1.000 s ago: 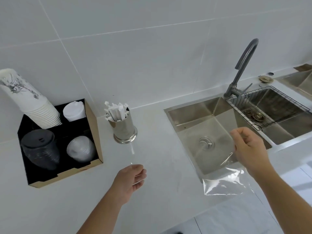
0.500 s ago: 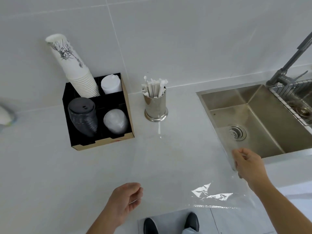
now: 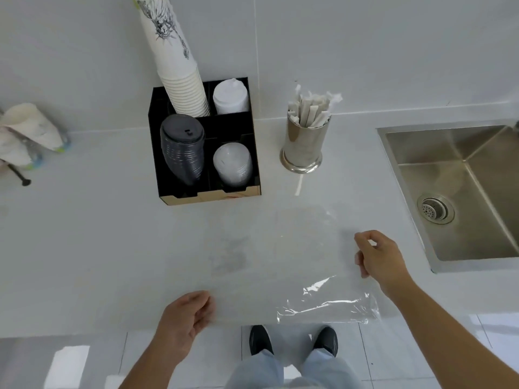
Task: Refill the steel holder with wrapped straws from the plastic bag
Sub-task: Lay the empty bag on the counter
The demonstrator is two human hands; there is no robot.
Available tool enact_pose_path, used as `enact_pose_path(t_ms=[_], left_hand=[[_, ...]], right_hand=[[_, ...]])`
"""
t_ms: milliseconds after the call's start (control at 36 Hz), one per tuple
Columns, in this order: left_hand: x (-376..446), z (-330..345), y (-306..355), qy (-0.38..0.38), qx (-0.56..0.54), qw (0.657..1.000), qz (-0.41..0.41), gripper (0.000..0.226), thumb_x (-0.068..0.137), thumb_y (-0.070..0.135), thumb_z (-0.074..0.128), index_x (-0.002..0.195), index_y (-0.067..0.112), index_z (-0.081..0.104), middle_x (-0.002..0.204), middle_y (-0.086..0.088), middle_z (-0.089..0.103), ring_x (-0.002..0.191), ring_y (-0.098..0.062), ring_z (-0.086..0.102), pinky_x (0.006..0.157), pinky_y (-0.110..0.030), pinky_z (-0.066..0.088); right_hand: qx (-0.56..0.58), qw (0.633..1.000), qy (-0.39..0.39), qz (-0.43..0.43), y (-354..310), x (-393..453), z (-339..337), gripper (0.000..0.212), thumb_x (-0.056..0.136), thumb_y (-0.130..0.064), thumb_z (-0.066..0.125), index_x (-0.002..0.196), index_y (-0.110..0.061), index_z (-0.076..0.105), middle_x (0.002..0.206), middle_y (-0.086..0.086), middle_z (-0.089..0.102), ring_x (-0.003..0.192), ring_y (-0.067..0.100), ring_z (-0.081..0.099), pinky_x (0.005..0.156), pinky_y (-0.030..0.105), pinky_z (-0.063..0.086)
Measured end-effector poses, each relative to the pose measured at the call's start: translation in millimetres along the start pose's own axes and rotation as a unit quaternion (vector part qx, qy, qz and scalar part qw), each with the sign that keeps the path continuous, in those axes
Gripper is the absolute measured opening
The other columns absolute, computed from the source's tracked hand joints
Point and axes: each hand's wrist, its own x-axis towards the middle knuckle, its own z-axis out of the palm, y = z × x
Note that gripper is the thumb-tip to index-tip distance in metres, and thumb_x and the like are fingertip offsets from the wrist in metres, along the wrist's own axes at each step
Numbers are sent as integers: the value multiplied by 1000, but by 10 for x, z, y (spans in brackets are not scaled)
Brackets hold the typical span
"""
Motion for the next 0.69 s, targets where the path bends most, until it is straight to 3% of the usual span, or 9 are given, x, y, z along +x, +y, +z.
enact_pose_path(t_ms=[83, 167, 250, 306, 417, 528, 611, 694], left_hand=[[20, -173, 0, 25, -23, 999, -1, 7, 90, 7, 66, 88, 5, 72, 68, -9, 71, 69, -21, 63, 66, -32, 54], [33, -323, 28, 37, -43, 998, -3, 9, 91, 7, 65, 86, 4, 73, 65, -9, 67, 59, -17, 62, 56, -27, 57], [55, -441, 47, 47, -64, 997, 5, 8, 91, 7, 65, 87, 3, 71, 64, -9, 62, 50, -13, 60, 51, -24, 56], [65, -478, 66, 52, -70, 996, 12, 8, 91, 7, 65, 86, 4, 70, 65, -8, 63, 50, -12, 60, 51, -24, 57], [82, -578, 98, 62, -71, 995, 16, 10, 91, 6, 65, 83, 5, 71, 65, -8, 65, 51, -12, 61, 52, -24, 58], [106, -675, 130, 80, -35, 996, 26, 10, 91, 7, 65, 84, 7, 72, 64, -7, 67, 56, -14, 62, 52, -22, 56], [130, -752, 171, 130, 36, 989, 67, 11, 88, 8, 69, 97, 2, 72, 71, -6, 70, 70, -21, 63, 69, -30, 56], [107, -799, 266, 198, 241, 939, 148, 42, 83, 21, 75, 122, 10, 64, 103, -4, 69, 100, -25, 63, 91, -37, 49]], right_hand=[[59, 997, -48, 27, -50, -26, 174, 15, 92, -26, 58, 94, -12, 64, 56, 12, 64, 37, 22, 47, 40, 26, 45], [105, 984, -125, 67, -63, -64, 313, 16, 91, -22, 65, 106, -19, 63, 66, 13, 66, 49, 24, 55, 52, 34, 56], [107, 971, -194, 92, -15, -89, 415, 36, 87, -12, 69, 117, -27, 57, 73, 10, 66, 62, 25, 58, 62, 37, 59], [108, 963, -225, 99, 26, -113, 436, 49, 85, -4, 71, 122, -31, 53, 73, 10, 63, 62, 25, 57, 60, 37, 58], [93, 964, -230, 96, 123, -167, 536, 61, 83, 6, 69, 127, -32, 51, 71, 10, 65, 59, 25, 62, 59, 36, 58], [96, 973, -197, 78, 150, -210, 682, 58, 80, 10, 69, 127, -21, 53, 67, 14, 58, 61, 29, 56, 66, 41, 56], [97, 975, -187, 69, 134, -230, 815, 53, 79, 11, 70, 122, -18, 57, 70, 17, 56, 60, 28, 53, 61, 37, 53], [96, 976, -186, 65, 111, -231, 905, 49, 79, 10, 68, 118, -18, 58, 73, 20, 53, 58, 27, 50, 58, 35, 50]])
